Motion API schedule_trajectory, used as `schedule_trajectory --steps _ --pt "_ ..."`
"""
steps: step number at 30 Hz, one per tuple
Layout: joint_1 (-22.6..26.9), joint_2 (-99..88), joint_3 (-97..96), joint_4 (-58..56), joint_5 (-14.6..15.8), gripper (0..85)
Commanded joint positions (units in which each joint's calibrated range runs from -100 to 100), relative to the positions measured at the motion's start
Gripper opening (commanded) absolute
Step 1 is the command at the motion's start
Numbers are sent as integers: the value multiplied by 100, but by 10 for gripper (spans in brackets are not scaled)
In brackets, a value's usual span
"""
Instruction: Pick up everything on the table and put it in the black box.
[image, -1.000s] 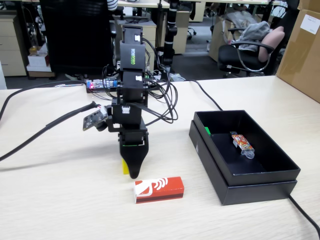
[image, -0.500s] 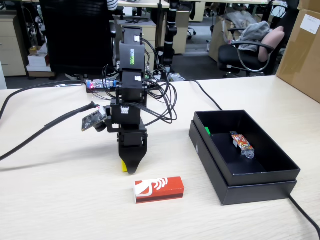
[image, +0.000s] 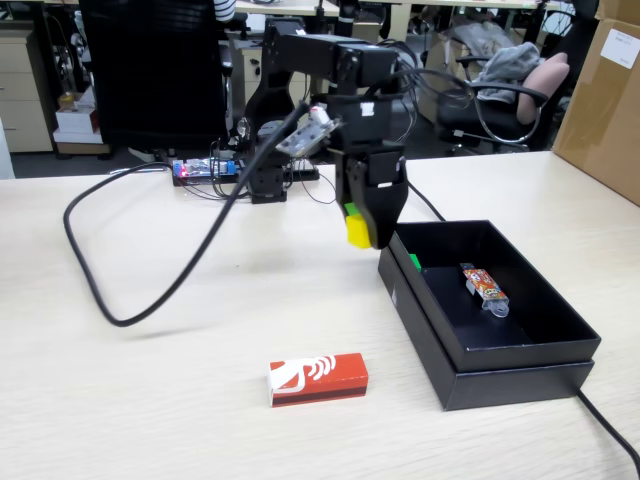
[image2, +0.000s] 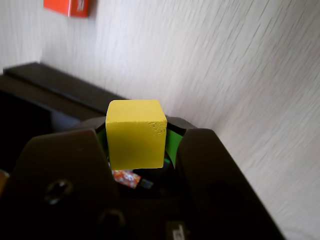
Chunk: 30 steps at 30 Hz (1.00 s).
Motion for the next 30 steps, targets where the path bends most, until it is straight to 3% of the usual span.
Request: schedule_trajectory --steps 1,8,25,26,29,30 --pt "415 -574 409 -24 156 66" --pt "869 -12 926 -15 396 66" --pt "884 1962 1261 201 474 80" --pt "879 1962 1252 210 474 93" --pt "874 1985 1053 201 469 277" --pt "860 1985 1017 201 469 279"
